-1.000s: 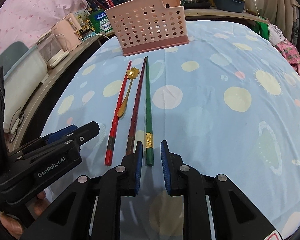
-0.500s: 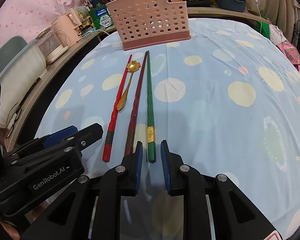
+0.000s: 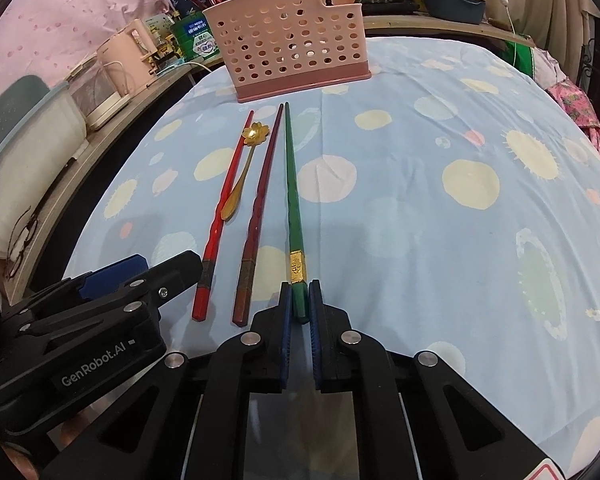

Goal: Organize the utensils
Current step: 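Grasp the red chopstick with the left gripper while the right gripper grasps the green chopstick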

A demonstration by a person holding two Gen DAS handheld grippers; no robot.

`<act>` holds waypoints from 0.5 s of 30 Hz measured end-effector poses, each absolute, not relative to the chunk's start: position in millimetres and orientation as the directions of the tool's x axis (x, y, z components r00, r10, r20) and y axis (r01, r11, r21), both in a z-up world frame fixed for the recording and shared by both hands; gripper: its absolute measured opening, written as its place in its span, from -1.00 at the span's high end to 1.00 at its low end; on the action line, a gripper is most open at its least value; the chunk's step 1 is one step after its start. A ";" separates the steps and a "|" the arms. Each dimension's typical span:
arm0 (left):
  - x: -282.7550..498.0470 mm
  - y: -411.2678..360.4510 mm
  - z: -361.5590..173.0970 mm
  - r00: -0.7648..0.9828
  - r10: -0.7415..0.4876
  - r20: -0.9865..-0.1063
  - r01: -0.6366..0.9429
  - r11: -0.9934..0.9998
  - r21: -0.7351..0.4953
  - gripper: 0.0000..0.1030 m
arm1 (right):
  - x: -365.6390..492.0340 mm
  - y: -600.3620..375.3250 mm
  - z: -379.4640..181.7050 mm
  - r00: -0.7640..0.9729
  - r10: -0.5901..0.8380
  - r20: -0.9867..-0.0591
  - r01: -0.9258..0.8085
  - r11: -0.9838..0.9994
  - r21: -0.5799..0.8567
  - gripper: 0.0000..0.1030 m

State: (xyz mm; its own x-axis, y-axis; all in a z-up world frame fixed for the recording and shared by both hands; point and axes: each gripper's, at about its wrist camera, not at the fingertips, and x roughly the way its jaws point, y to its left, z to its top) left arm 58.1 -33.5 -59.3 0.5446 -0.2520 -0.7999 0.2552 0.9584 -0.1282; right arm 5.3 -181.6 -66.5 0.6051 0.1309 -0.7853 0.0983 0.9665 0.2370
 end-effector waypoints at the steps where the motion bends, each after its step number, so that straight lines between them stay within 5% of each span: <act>1: 57.9 -34.0 -59.6 0.544 -0.252 -0.800 0.257 0.958 -0.127 -0.11 | 4.5 -182.0 -66.2 0.607 0.130 -0.784 0.100 0.966 0.237 0.85; 9: 58.6 -41.0 -65.1 0.542 -0.238 -0.806 0.267 0.958 -0.104 -0.09 | -1.4 -189.9 -65.8 0.616 0.123 -0.778 0.127 0.959 0.252 0.85; 15: 58.2 -43.8 -67.3 0.549 -0.221 -0.806 0.274 0.959 -0.075 0.10 | -1.2 -188.4 -66.7 0.614 0.124 -0.780 0.124 0.960 0.250 0.85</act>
State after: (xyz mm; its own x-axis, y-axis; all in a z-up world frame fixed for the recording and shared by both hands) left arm 58.2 -43.8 -67.3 0.5489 -0.2206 -0.8062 0.2744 0.9587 -0.0755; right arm -1.2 -188.4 -66.7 0.6140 0.1242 -0.7795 0.1235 0.9602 0.2503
